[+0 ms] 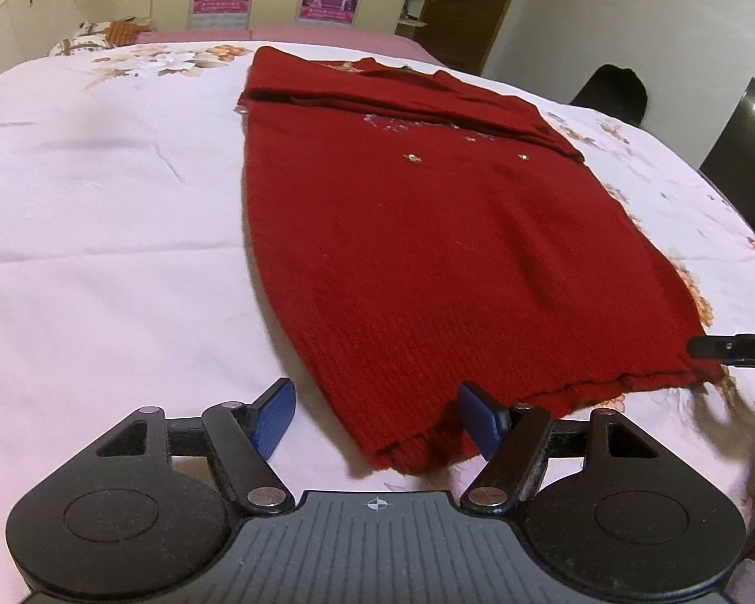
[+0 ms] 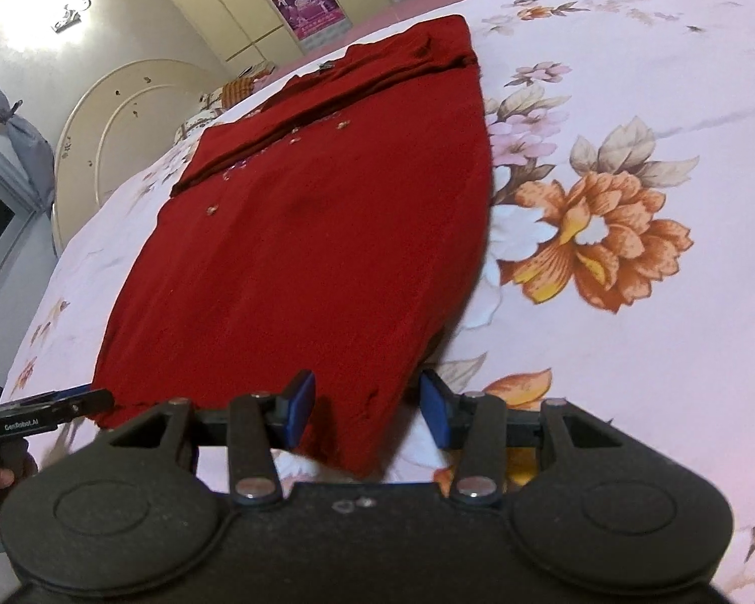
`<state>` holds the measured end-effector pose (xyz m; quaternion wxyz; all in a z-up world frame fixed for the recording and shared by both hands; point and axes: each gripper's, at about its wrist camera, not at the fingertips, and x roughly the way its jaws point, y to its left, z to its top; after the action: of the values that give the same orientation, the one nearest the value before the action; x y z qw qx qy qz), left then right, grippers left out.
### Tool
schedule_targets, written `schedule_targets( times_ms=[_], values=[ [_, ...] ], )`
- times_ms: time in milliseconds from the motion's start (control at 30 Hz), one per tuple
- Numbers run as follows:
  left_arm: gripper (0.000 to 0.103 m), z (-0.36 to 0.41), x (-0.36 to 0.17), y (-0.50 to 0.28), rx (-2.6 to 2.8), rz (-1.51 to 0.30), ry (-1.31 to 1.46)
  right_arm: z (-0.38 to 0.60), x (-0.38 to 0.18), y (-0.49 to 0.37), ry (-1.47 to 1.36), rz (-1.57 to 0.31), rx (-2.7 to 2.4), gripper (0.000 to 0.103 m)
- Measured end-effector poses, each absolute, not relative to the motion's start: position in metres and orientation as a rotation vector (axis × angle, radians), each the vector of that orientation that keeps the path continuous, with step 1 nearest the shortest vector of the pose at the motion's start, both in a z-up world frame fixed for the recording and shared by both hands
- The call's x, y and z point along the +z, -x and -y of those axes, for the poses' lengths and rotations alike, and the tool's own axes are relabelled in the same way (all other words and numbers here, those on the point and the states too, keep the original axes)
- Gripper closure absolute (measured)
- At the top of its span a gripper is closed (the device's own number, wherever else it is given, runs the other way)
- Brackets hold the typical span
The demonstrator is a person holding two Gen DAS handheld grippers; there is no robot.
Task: Fold small clothes
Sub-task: 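Grasp the sweater hem with both tools and lift it toward the collar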
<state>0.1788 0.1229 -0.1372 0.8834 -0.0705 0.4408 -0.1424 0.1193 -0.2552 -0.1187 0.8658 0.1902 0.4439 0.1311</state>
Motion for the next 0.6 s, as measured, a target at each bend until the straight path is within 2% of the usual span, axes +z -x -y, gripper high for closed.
schedule_targets(
  times_ms=[67, 133, 333, 467, 600],
  values=[
    [0.042, -0.127, -0.138, -0.179, -0.309, -0.922, 0.175, 0.256, -0.119, -0.119, -0.417, -0.930, 0.269, 0.058],
    [0.046, -0.132, -0.139, -0.179, -0.328, -0.928, 0.215, 0.259, -0.120, -0.118, -0.444, -0.930, 0.266, 0.058],
    [0.047, -0.150, -0.150, -0.184, -0.400, -0.943, 0.447, 0.269, -0.124, -0.118, -0.546, -0.929, 0.255, 0.061],
    [0.047, -0.161, -0.166, -0.187, -0.427, -0.939, 0.631, 0.270, -0.129, -0.119, -0.589, -0.938, 0.275, 0.076],
    [0.047, -0.166, -0.179, -0.192, -0.428, -0.928, 0.742, 0.272, -0.137, -0.123, -0.645, -0.931, 0.291, 0.079]
  ],
)
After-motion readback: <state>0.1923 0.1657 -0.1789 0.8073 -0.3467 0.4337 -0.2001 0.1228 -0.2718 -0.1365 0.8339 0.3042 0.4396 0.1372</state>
